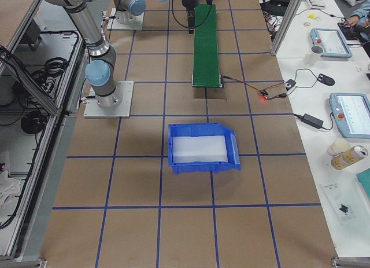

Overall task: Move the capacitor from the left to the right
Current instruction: 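Grasp the black capacitor with the left gripper beside the belt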

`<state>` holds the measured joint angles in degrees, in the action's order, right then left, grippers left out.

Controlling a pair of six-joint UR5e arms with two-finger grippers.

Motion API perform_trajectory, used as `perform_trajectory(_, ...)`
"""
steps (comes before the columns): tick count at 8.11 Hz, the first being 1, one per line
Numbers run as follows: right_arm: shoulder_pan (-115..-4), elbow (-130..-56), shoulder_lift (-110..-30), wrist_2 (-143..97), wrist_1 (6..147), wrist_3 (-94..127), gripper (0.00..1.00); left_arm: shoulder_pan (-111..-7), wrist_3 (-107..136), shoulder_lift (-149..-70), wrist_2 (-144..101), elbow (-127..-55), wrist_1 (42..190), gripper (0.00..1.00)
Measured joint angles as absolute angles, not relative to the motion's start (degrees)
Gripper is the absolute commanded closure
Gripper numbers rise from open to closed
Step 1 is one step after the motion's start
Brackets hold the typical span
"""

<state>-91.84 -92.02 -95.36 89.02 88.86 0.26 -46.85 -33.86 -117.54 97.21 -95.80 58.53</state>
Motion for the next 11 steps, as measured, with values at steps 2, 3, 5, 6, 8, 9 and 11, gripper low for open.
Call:
perform_trajectory(2, -91.8, -92.0, -95.4, 89.0, 88.9, 0.3, 0.00, -45.8, -34.0, -118.3, 97.6, -95.9, 58.4, 0.22)
perform_trajectory(3, -91.8, -92.0, -95.4, 89.1, 88.9, 0.3, 0.00, -45.5, -34.0, -119.2, 98.7, -95.9, 58.4, 0.23)
perform_trajectory(5, -91.8, -92.0, -95.4, 89.0, 88.9, 0.3, 0.00, -45.3, -34.0, -120.2, 100.3, -95.9, 58.4, 0.26)
perform_trajectory(6, -91.8, -92.0, -95.4, 89.0, 88.9, 0.3, 0.00, -45.3, -34.0, -120.4, 100.6, -95.9, 58.4, 0.30)
perform_trajectory(8, -91.8, -92.0, -95.4, 89.1, 88.9, 0.3, 0.00, -45.3, -34.0, -120.8, 101.4, -95.9, 58.4, 0.30)
perform_trajectory(9, -91.8, -92.0, -95.4, 89.1, 88.9, 0.3, 0.00, -45.3, -34.0, -121.0, 102.2, -95.9, 58.4, 0.30)
perform_trajectory(11, -91.8, -92.0, -95.4, 88.9, 88.9, 0.3, 0.00, -45.3, -34.0, -121.3, 102.9, -95.9, 58.4, 0.39)
